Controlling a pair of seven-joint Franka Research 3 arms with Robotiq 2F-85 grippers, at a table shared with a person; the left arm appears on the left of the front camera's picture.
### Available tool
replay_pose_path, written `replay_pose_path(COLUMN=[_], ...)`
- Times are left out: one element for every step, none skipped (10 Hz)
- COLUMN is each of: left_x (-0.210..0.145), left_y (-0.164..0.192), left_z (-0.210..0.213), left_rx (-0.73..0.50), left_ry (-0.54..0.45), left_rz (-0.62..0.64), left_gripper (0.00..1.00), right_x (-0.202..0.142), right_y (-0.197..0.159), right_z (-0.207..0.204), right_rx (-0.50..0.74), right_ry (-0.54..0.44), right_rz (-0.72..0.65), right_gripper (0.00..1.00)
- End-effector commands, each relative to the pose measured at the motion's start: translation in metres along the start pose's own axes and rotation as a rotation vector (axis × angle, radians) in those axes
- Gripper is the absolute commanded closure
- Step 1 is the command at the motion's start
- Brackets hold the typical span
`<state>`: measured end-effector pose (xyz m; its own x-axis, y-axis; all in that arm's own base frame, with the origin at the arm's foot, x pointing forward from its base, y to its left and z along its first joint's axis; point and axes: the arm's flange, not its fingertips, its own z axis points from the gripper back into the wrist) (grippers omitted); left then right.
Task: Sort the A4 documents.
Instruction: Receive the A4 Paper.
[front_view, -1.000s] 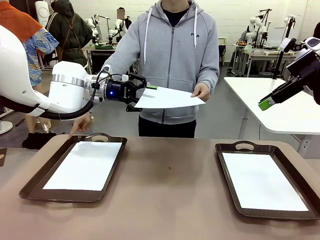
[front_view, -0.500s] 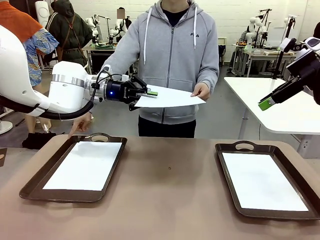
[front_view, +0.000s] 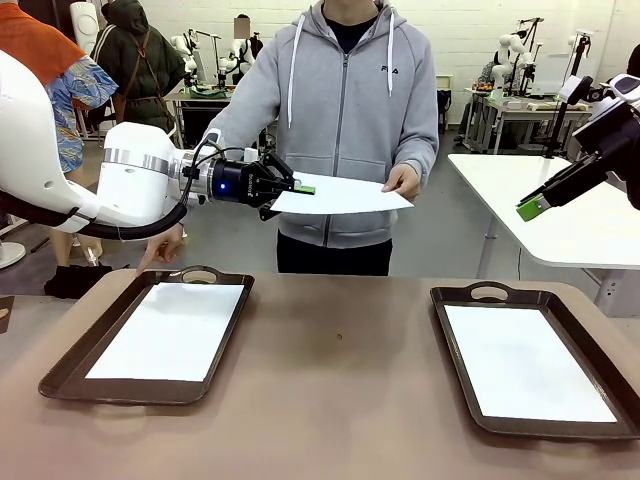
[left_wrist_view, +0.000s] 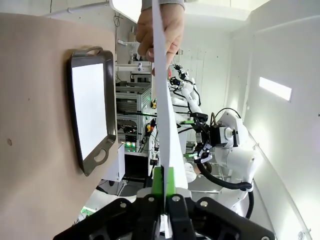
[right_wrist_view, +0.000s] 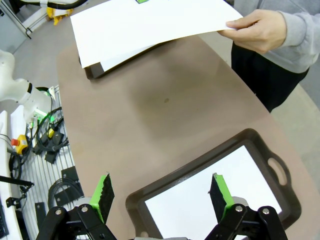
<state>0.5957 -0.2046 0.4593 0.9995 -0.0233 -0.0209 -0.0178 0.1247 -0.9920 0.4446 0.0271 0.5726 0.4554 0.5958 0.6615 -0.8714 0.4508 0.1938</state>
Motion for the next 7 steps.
replay_pose_path(left_x=[-0.0032,-0.0031,-0.0035,-0.0045,-0.0078,-0.0012,-0.0012], left_y=[0.0006,0.0008,0.0007,-0.0007,-0.0030,-0.0007,-0.0007], left_z=[0.0032,0.0033,0.0036,0.0045,0.0075,0.0000,0.0000], left_rx=[0.002,-0.002,-0.006,-0.023,-0.054,-0.008,-0.008], left_ry=[0.022,0.024,0.028,0.028,0.023,0.013,0.013], left_rz=[-0.030,-0.033,-0.037,-0.029,-0.028,-0.012,-0.012], left_gripper=[1.00,1.00,1.00,1.00,1.00,1.00,1.00], right_x=[0.0008,0.0008,0.0008,0.0008,0.0008,0.0008,0.0008], right_y=[0.0004,0.0004,0.0004,0.0004,0.0004,0.0004,0.0004], right_z=[-0.0013,-0.0013,-0.0013,-0.0013,-0.0013,-0.0013,-0.0013], right_rx=[0.004,0.004,0.004,0.004,0.004,0.004,0.004], right_ry=[-0.002,-0.002,-0.002,-0.002,-0.002,-0.002,-0.002], right_rz=[0.001,0.001,0.001,0.001,0.001,0.001,0.001], right_gripper=[0.00,0.00,0.00,0.00,0.00,0.00,0.00])
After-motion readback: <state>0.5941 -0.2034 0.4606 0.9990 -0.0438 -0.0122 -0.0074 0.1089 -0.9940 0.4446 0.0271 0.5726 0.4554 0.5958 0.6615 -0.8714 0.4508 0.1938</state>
